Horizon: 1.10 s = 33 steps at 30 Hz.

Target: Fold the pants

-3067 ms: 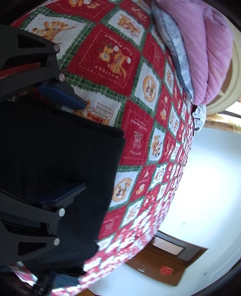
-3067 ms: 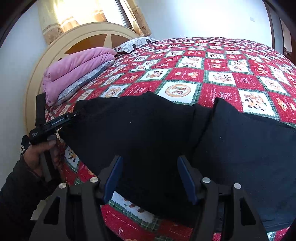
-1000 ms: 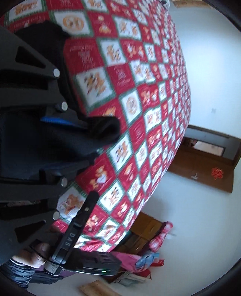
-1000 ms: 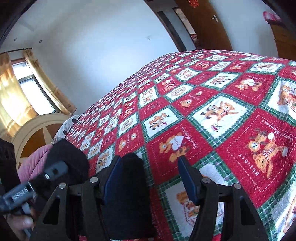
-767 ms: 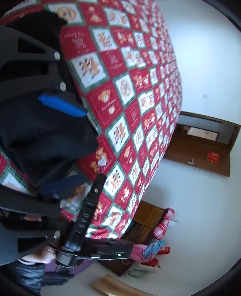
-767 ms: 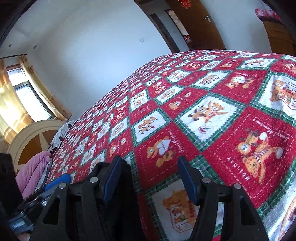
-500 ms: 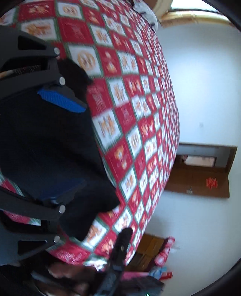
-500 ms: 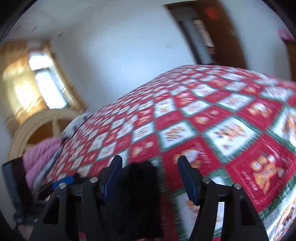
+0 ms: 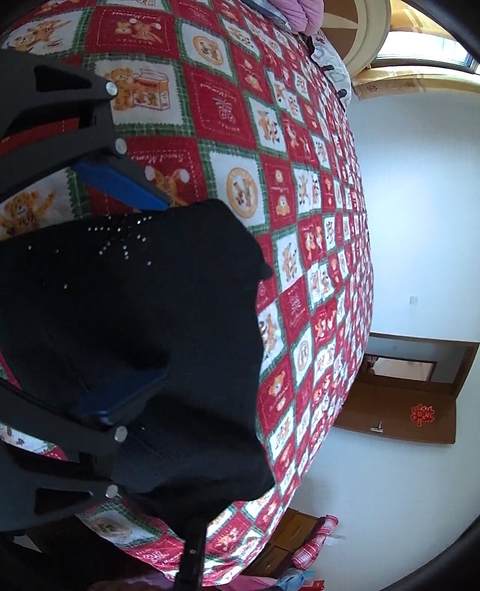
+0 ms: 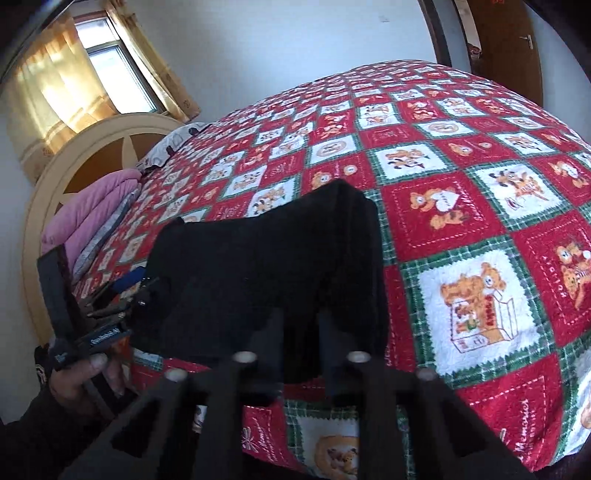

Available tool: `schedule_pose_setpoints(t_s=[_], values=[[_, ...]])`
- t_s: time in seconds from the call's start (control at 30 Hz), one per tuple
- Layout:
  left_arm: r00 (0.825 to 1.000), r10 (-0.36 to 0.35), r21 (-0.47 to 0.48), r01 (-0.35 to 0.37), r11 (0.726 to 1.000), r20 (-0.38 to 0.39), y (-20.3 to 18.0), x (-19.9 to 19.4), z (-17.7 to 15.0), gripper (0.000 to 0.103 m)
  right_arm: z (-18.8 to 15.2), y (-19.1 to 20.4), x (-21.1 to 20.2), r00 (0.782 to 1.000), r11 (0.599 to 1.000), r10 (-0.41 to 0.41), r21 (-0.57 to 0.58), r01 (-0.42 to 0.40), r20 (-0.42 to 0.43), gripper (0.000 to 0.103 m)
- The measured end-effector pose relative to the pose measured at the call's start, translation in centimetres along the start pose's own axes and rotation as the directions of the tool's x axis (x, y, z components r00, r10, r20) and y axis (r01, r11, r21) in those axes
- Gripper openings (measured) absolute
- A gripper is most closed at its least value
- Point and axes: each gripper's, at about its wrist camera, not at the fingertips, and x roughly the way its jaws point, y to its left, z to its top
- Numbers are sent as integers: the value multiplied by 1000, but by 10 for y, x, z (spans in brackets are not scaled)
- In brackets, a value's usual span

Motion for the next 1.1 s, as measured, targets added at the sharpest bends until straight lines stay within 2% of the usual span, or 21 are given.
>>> schedule_pose_setpoints(t_s=[0.07, 0.2, 0.3, 0.37, 0.43, 0.5, 0.53, 0.6, 0.63, 0.67, 0.77, 0.83, 0.9, 0.93, 1.0, 1.1], values=[[1000, -2, -4, 2, 1000, 1, 0, 0, -1, 89, 2, 3, -5, 1000, 1000, -5, -17, 5, 17, 7], [1000, -2, -12, 2, 1000, 2, 1, 0, -2, 96, 7, -3, -25, 995, 996, -73, -38, 76, 66, 6], [1000, -2, -10, 2, 1000, -15, -1, 7, -6, 98, 7, -19, -25, 992, 993, -115, -9, 116, 51, 6], [1000, 0, -14, 0, 1000, -26, 0, 11, -9, 98, 3, -24, -10, 983, 983, -180, -30, 181, 30, 6], [1000, 1, -25, -2, 1000, -20, 4, 10, -10, 98, -2, -27, 1, 984, 983, -178, -34, 178, 0, 7], [1000, 23, -43, -23, 999, -13, 12, 8, -9, 98, 0, -17, -4, 981, 975, -193, -107, 194, 24, 8], [999, 34, -54, -35, 998, -11, 15, 7, -8, 98, 3, -16, -8, 983, 978, -178, -101, 181, 40, 10], [999, 48, -91, -49, 995, -4, 26, 4, -5, 98, 6, -19, -10, 984, 982, -173, -71, 176, 49, 23], [999, 50, -107, -50, 993, 2, 31, 2, -4, 98, 7, -21, -11, 979, 977, -199, -64, 202, 54, 40], [998, 60, -119, -58, 991, 14, 36, -1, -3, 98, 7, -22, -13, 972, 972, -223, -57, 227, 69, 46], [995, 92, -146, -86, 986, 32, 45, -6, -2, 98, 13, -17, -31, 957, 966, -246, -40, 255, 155, 46], [995, 91, -153, -86, 985, 30, 49, -6, -4, 98, 20, -5, -43, 952, 970, -218, -55, 235, 212, 46], [995, 102, -148, -98, 984, 19, 51, -5, -6, 98, 32, 14, -40, 968, 981, -136, -104, 161, 209, 46], [995, 96, -149, -93, 985, 16, 52, -5, -8, 98, 40, 26, -31, 982, 987, -67, -131, 91, 176, 46], [996, 86, -156, -81, 984, 25, 53, -9, -12, 98, 54, 48, -9, 992, 986, 28, -165, -8, 119, 46], [998, 57, -174, -53, 983, 17, 52, -8, -20, 99, 72, 89, 30, 993, 962, 111, -256, -98, 37, 46]])
